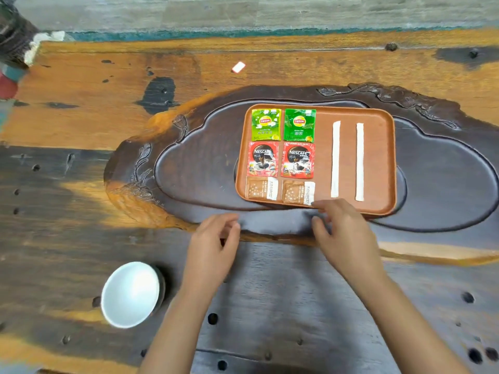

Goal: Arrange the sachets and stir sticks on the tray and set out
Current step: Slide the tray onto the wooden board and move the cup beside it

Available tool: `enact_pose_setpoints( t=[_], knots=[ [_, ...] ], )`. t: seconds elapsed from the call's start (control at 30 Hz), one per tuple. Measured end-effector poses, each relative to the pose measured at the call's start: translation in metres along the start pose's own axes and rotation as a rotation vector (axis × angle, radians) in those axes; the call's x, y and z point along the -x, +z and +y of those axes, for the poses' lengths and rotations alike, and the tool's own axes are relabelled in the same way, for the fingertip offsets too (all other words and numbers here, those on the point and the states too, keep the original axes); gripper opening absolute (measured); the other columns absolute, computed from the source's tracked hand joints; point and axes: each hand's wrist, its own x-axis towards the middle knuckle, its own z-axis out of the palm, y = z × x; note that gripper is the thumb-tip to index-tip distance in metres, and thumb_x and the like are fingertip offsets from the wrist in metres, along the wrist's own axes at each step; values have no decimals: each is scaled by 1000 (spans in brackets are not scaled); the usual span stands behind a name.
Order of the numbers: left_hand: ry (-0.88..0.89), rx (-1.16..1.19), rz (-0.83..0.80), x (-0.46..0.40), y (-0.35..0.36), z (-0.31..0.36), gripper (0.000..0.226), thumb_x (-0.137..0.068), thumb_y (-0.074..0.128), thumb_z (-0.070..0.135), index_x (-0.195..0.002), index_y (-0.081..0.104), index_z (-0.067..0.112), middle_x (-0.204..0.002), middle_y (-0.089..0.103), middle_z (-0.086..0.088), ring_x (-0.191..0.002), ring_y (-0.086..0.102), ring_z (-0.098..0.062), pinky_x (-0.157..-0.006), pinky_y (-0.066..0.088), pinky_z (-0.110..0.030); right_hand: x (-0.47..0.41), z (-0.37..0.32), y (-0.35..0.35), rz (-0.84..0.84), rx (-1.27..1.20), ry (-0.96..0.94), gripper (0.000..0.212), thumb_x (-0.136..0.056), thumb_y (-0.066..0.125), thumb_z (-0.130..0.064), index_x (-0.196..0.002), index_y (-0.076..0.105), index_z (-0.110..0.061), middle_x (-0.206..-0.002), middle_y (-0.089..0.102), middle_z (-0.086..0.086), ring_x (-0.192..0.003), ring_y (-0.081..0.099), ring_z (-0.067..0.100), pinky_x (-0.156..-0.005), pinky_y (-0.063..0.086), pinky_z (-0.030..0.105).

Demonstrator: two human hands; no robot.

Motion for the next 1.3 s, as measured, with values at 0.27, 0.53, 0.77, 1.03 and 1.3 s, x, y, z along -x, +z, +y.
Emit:
enact_pose_setpoints(
  t=[0.27,0.53,0.77,1.03,1.3],
  knots=[
    [114,-397,-64,64,-31,-44,39,-87,45,29,-116,60,7,-106,63,-13,-95,59,-32,-82,46,-41,61,-35,73,-140,259,-357,34,-74,68,-9,-107,64,-7,-107,65,15,-101,60,35,-82,51,44],
    [37,-669,14,83,-112,-139,47,-87,39,31,-124,52,5,-122,57,-18,-111,49,-33,-89,41,-52,69,-14,105,-332,452,-520,50,-89,33,-31,-135,44,-14,-141,45,17,-131,40,34,-102,39,54],
    [-144,-657,-126,91,-140,-181,59,-87,29,41,-127,48,1,-122,58,-19,-113,52,-38,-90,43,-53,62,8,117,-416,566,-581,56,-92,28,-41,-144,28,-20,-151,31,13,-139,24,31,-112,24,54],
    [-171,-237,-205,108,-134,-191,47,-92,26,34,-133,44,18,-120,53,4,-113,44,-14,-91,37,-34,62,17,122,-472,573,-568,59,-96,4,-48,-143,30,-21,-151,30,11,-139,23,31,-111,12,48],
    [-503,237,-127,113,-142,-200,27,-91,54,12,-91,68,35,-91,71,10,-83,61,1,-73,44,-24,61,23,127,-466,542,-566,56,-96,10,-47,-144,26,-24,-152,29,9,-140,21,28,-111,13,48]
  ],
)
